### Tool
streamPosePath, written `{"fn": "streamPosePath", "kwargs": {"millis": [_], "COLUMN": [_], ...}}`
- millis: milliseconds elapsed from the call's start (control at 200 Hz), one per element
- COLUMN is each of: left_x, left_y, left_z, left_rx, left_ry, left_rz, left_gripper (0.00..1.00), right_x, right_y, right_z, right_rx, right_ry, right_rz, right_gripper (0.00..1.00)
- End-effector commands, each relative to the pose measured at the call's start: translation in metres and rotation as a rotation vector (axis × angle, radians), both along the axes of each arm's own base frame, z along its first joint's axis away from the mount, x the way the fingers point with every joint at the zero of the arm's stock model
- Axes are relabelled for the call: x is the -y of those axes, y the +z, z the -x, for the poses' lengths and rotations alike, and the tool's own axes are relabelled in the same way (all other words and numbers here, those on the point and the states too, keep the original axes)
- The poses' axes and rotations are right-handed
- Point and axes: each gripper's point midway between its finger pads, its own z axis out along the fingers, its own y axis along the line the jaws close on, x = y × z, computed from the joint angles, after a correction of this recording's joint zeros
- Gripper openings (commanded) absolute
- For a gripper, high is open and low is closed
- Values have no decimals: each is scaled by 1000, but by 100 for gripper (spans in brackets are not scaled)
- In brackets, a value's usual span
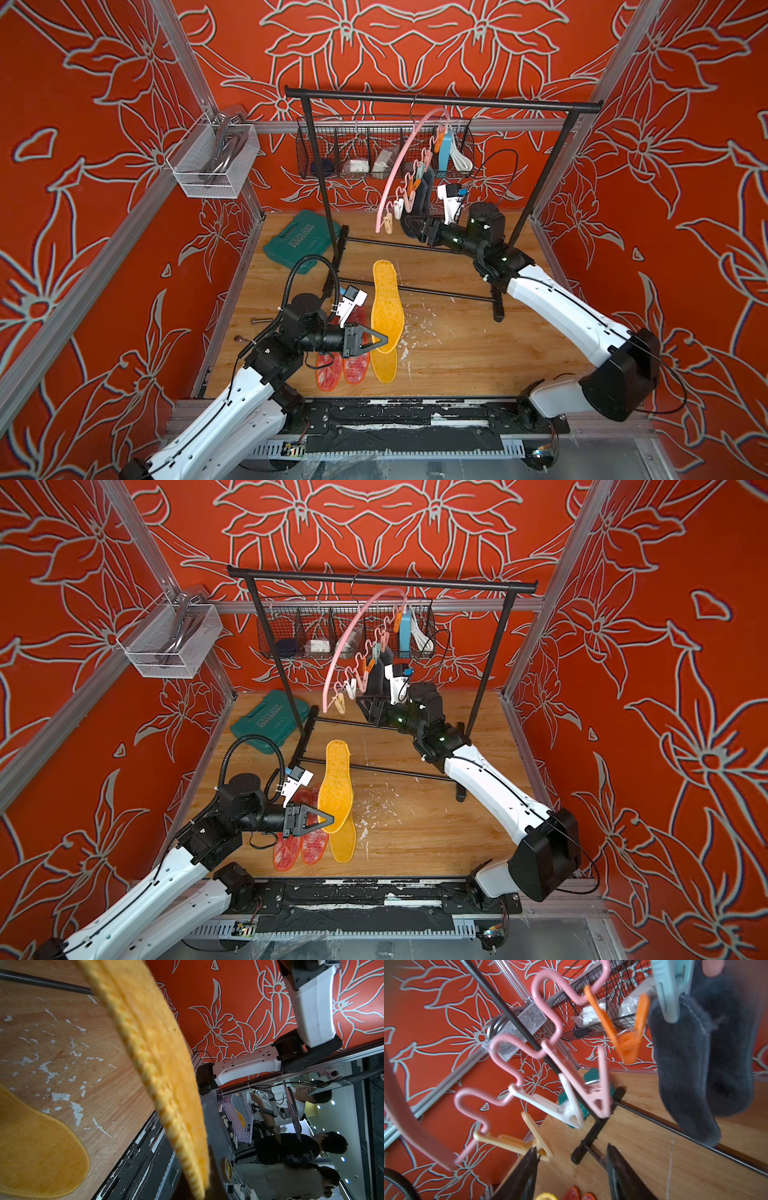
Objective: Take the shoe insoles off the hanger
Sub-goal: Open the clamp at the hanger.
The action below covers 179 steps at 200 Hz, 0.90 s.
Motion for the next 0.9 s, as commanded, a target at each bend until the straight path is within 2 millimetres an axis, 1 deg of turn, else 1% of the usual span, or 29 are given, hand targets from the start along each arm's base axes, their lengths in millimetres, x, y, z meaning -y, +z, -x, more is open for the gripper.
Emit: {"fn": "streamPosePath", "kwargs": {"millis": [0, 35, 75, 160, 270, 355, 495, 566, 666, 756, 821, 891], "left_x": [-2, -2, -3, -3, 0, 1, 4, 5, 8, 10, 11, 13], "left_y": [0, -2, -3, -5, 0, -1, 7, 10, 14, 20, 23, 24], "left_z": [-4, -5, -6, -7, -3, -2, -2, -1, 2, 8, 13, 18], "left_rx": [30, 32, 36, 41, 37, 31, 57, 67, 73, 97, 118, 134], "left_ry": [16, 24, 33, 37, -1, -6, -20, -36, -61, -90, -107, -124], "left_rz": [-11, -18, -25, -23, 6, 10, 55, 67, 84, 106, 114, 122], "left_gripper": [0, 0, 0, 0, 0, 0, 0, 0, 0, 0, 0, 0], "right_x": [21, 27, 32, 41, 46, 49, 57, 54, 45, 42, 41, 35], "right_y": [-2, -6, -14, -23, -37, -45, -58, -65, -75, -83, -82, -75], "right_z": [13, 18, 26, 44, 72, 94, 124, 141, 164, 172, 178, 187], "right_rx": [50, 48, 38, 42, 30, 17, -14, -58, -144, -212, -228, -246], "right_ry": [-44, -51, -54, -36, 38, 104, 197, 263, 374, 403, 433, 501], "right_rz": [60, 66, 74, 84, 120, 155, 235, 214, 122, 70, 47, -8], "right_gripper": [59, 59, 60, 60, 61, 62, 65, 66, 67, 68, 69, 71]}}
